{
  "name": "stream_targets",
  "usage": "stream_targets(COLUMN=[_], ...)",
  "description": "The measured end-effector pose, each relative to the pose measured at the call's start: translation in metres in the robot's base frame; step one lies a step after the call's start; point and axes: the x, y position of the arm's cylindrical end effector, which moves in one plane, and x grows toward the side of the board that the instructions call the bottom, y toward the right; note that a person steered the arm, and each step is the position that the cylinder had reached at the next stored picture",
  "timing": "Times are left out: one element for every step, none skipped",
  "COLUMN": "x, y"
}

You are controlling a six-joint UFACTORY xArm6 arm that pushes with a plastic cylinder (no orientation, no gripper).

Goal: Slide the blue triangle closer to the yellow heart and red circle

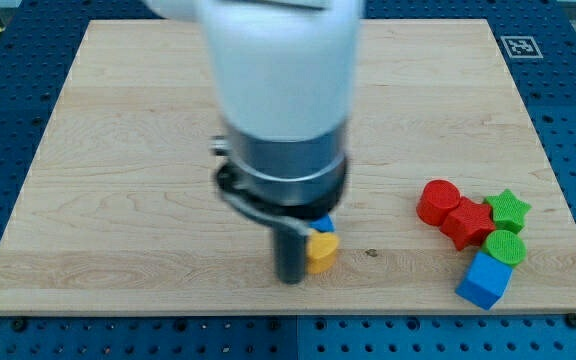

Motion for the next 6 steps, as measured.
stream_targets(x=[-0.013,-0.014,-0.001,0.003,0.004,-0.005], y=[0.066,0.087,0.083,0.06,0.032,0.009])
